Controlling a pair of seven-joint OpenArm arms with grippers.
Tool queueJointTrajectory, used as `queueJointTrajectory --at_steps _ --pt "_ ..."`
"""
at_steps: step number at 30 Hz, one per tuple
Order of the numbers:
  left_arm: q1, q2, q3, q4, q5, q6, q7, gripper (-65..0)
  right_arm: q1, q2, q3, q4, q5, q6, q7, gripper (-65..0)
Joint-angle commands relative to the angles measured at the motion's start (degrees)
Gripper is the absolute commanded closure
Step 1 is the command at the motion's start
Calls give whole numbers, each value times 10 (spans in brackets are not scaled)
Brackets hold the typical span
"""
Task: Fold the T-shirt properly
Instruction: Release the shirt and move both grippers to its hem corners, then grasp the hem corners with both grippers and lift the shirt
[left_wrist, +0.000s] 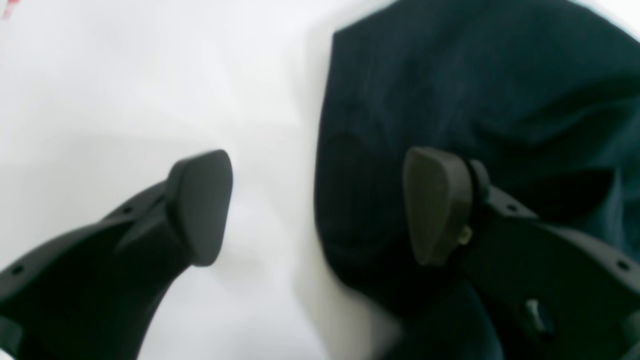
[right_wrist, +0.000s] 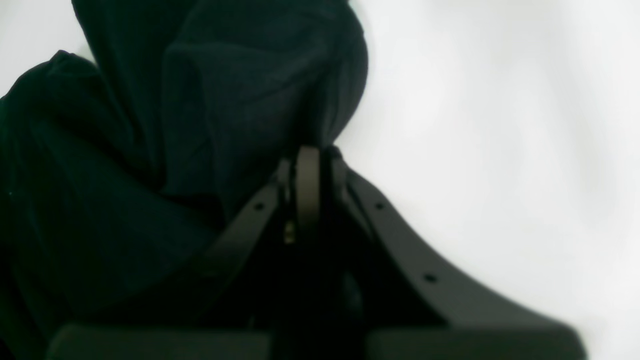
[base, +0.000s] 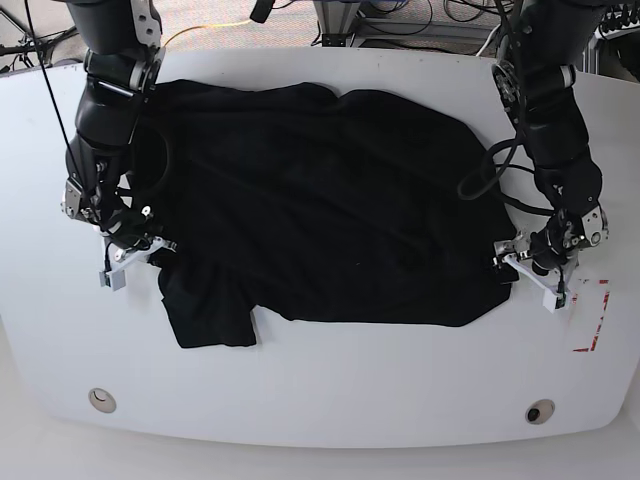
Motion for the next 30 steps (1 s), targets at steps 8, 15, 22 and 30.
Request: queueJointTrajectory --at_steps 8,15,22,30 --pt "-55 -1 1 -95 -7 1 -35 -496 7 8 2 6 -4 -2 -2 0" --pt "-64 22 1 -108 -7 -1 -7 -428 7 7 2 6 -4 -3 -2 0" --pt "-61 36 1 -104 -8 -2 -3 -333 7 7 2 6 -4 -3 -2 0" --pt "-58 36 -1 -96 -6 48 -39 0 10 7 0 7 -4 -2 -2 0"
